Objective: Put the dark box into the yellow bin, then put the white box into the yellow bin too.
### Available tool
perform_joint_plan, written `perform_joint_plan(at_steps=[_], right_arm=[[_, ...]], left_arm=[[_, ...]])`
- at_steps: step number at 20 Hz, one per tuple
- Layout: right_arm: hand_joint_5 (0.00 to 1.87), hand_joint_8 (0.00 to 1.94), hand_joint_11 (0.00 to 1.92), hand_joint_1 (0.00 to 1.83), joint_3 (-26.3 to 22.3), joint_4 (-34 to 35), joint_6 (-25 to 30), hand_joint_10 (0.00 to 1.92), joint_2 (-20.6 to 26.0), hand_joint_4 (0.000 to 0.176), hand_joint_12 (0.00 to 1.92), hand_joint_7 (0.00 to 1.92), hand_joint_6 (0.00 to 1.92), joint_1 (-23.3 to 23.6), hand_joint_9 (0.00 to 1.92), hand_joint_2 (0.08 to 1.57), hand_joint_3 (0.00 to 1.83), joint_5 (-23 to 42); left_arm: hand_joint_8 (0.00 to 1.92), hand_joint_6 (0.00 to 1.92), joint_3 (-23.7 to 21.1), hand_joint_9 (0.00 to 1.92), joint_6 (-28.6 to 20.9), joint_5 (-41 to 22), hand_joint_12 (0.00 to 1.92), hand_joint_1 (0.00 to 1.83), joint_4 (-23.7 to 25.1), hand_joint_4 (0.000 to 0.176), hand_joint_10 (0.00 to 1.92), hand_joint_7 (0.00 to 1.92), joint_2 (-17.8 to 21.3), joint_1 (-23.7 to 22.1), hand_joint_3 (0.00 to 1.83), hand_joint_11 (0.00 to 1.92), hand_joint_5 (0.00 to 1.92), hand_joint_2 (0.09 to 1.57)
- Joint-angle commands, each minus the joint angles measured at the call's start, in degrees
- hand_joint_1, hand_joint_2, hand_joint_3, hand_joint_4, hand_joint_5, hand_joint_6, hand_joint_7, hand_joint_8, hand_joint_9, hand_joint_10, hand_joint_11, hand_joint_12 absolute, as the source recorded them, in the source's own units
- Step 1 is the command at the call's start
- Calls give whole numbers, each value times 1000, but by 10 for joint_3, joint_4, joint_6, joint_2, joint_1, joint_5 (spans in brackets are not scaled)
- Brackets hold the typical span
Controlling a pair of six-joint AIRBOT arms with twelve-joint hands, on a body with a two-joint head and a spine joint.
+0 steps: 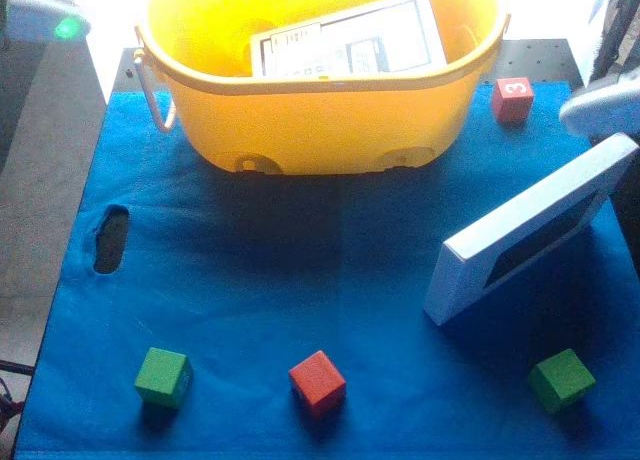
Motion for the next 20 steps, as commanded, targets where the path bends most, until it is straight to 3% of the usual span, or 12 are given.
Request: perform_joint_plan(at_steps=[1,2,6,7,10,12,13,15,16,18,19,20], right_arm=[[24,3,0,99,-6,-7,-2,5,3,0,595,183,0,7,189,826,1,47],[22,0,0,137,-14,-14,-2,0,10,0,483,164,0,7,145,829,5,40],[25,0,0,160,-28,-29,-2,2,19,0,459,181,0,5,150,803,0,37],[16,0,0,182,-32,-38,-2,0,20,5,451,158,0,5,137,800,0,33],[29,3,0,230,-40,-59,-2,0,23,47,425,193,1,5,133,786,0,14],[4,2,0,255,-44,-64,-1,4,26,49,289,174,1,2,94,781,0,9],[0,0,0,235,-46,-64,0,7,28,20,287,159,0,0,102,804,8,9],[0,4,0,238,-50,-67,3,2,33,32,285,165,0,-3,93,794,2,8],[6,4,0,248,-50,-105,42,3,36,30,283,167,2,-4,94,789,0,8],[27,4,0,186,-23,-312,328,6,36,11,364,192,3,-4,117,766,0,11],[66,4,0,229,-18,-390,404,8,35,8,466,207,7,-4,137,775,0,11],[55,2,0,259,-22,-413,409,5,34,8,413,168,2,-4,112,748,0,10]], left_arm=[[1,2,-2,111,1,-62,227,1021,-36,109,1,133,7,-1,0,0,129,776],[0,0,-2,102,1,-59,192,1012,-38,91,0,132,9,4,0,0,108,768],[2,0,-4,116,2,-54,109,984,-44,89,6,136,13,16,2,0,85,778],[2,1,-6,119,3,-54,101,993,-49,78,6,138,15,21,0,0,84,774],[1,0,-8,111,6,-54,35,987,-54,86,4,126,18,27,0,21,80,759],[2,0,-8,133,6,-54,52,973,-55,95,12,120,18,29,0,55,76,756],[2,0,-8,124,6,-54,46,987,-57,97,7,120,18,31,0,37,71,763],[3,0,-9,109,7,-54,35,978,-59,96,0,123,17,35,0,7,66,754],[5,0,-9,111,7,-54,40,973,-60,85,1,129,17,36,0,16,63,744],[5,4,-9,115,8,-55,46,985,-64,101,4,133,16,42,0,28,74,737],[0,0,-9,93,9,-55,47,978,-65,102,0,117,15,44,0,26,55,737],[0,4,-9,90,9,-55,44,980,-66,103,0,113,14,44,0,17,61,738]])
